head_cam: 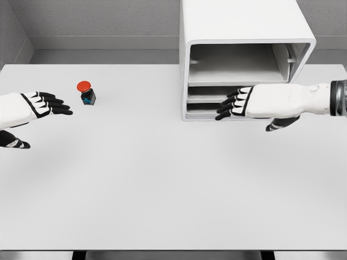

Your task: Slide open multi-storey tabletop storage cabinets and put open load switch and slide close multi-storey tabletop storage cabinets

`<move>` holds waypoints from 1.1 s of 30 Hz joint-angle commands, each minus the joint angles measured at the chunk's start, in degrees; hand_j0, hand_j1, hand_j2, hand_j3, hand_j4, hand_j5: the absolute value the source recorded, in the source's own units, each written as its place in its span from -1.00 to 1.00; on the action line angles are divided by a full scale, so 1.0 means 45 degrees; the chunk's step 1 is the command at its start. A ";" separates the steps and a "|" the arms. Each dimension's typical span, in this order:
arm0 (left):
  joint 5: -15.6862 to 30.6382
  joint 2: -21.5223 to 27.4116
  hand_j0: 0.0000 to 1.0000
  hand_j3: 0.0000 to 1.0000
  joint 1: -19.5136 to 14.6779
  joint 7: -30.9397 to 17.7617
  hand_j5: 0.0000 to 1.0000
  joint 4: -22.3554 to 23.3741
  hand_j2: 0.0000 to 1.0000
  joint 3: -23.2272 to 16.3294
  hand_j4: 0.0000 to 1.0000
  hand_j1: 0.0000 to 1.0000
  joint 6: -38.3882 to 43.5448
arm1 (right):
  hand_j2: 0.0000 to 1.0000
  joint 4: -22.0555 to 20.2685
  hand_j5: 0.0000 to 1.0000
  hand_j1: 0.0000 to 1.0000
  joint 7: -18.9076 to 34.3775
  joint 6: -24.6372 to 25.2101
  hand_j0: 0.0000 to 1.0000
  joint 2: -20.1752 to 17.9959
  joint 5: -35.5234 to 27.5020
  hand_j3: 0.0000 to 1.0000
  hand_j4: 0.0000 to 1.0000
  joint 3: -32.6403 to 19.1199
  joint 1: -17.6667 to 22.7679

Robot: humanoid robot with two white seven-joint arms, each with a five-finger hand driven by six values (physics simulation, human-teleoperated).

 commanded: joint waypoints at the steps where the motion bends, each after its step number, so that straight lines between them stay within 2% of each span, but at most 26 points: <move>1: 0.0084 0.0037 1.00 1.00 -0.0020 -0.0002 1.00 0.0005 1.00 -0.0007 1.00 1.00 0.0034 | 1.00 0.0006 1.00 1.00 0.0013 0.0030 1.00 0.0139 -0.0065 1.00 1.00 -0.0009 0.0000; 4: -0.0092 0.0076 1.00 1.00 -0.0078 -0.0002 1.00 0.0044 1.00 0.0012 1.00 1.00 0.0034 | 1.00 0.0045 1.00 1.00 -0.0065 0.0030 1.00 0.0061 -0.0084 1.00 1.00 0.0030 -0.0039; 6: -0.1244 -0.0100 1.00 1.00 -0.0703 -0.0002 1.00 0.0160 1.00 -0.0007 1.00 1.00 0.0034 | 1.00 0.0065 1.00 1.00 -0.0162 0.0030 1.00 0.0002 -0.0085 1.00 1.00 0.0205 0.0000; 10: -0.1420 -0.0549 1.00 1.00 -0.1093 -0.0060 1.00 0.0668 1.00 -0.0046 1.00 1.00 0.0034 | 1.00 0.0084 1.00 1.00 -0.0690 0.0030 1.00 -0.0037 -0.0104 1.00 1.00 0.0577 -0.0195; 11: -0.1420 -0.0880 1.00 1.00 -0.1483 -0.0294 1.00 0.0922 1.00 -0.0474 1.00 1.00 0.0034 | 1.00 0.0104 1.00 1.00 -0.0573 0.0030 1.00 -0.0037 -0.0104 1.00 1.00 0.0596 -0.0234; 12: -0.1439 -0.1251 1.00 1.00 -0.3005 -0.0373 1.00 0.1663 1.00 -0.2094 1.00 1.00 0.0034 | 1.00 0.0104 1.00 1.00 -0.0573 0.0030 1.00 -0.0037 -0.0123 1.00 1.00 0.0577 -0.0332; 13: -0.1420 -0.1564 1.00 1.00 -0.3749 -0.0353 1.00 0.2016 1.00 -0.3092 1.00 1.00 0.0034 | 1.00 0.0104 1.00 1.00 -0.0553 0.0030 1.00 -0.0037 -0.0240 1.00 1.00 0.0596 -0.0332; 15: -0.1420 -0.1955 1.00 1.00 -0.3867 -0.0625 1.00 0.2543 1.00 -0.3171 1.00 1.00 0.0034 | 1.00 0.0124 1.00 1.00 0.0208 0.0030 1.00 -0.0056 -0.1274 1.00 1.00 0.0616 -0.0410; 18: -0.1420 -0.2600 1.00 1.00 -0.4492 -0.0709 1.00 0.3247 1.00 -0.3191 1.00 1.00 0.0034 | 1.00 0.0124 1.00 1.00 0.0858 0.0030 1.00 -0.0076 -0.2388 1.00 1.00 0.0694 -0.0430; 21: -0.1439 -0.3088 1.00 1.00 -0.5117 -0.0709 1.00 0.4223 1.00 -0.3191 1.00 1.00 0.0034 | 1.00 0.0182 1.00 1.00 0.0858 0.0030 1.00 -0.0056 -0.3444 1.00 1.00 0.0694 -0.0508; 23: -0.1947 -0.3732 1.00 1.00 -0.5702 -0.0709 1.00 0.5004 1.00 -0.3366 1.00 1.00 0.0034 | 1.00 0.0299 1.00 1.00 0.0858 0.0346 1.00 -0.0018 -0.3932 1.00 1.00 0.0733 -0.0683; 27: -0.2044 -0.4260 1.00 1.00 -0.6757 -0.0709 1.00 0.6469 1.00 -0.4460 1.00 1.00 0.0034 | 1.00 0.0338 1.00 1.00 0.0858 0.1479 1.00 0.0139 -0.3991 1.00 1.00 0.0772 -0.0996; 29: -0.3001 -0.4533 1.00 1.00 -0.7109 -0.0709 1.00 0.6820 1.00 -0.4675 1.00 1.00 0.0034 | 1.00 0.0494 1.00 1.00 0.0858 0.1851 1.00 0.0353 -0.3991 1.00 1.00 0.0792 -0.1152; 31: -0.3938 -0.5197 1.00 1.00 -0.7519 -0.0709 1.00 0.7719 1.00 -0.4675 1.00 1.00 0.0034 | 1.00 0.0924 1.00 1.00 0.0858 0.1890 1.00 0.0451 -0.3991 1.00 1.00 0.1026 -0.1445; 33: -0.4193 -0.5588 1.00 1.00 -0.7695 -0.0709 1.00 0.8266 1.00 -0.4675 1.00 1.00 0.0034 | 1.00 0.1217 1.00 1.00 0.0858 0.1948 1.00 0.0608 -0.3991 1.00 1.00 0.1163 -0.1601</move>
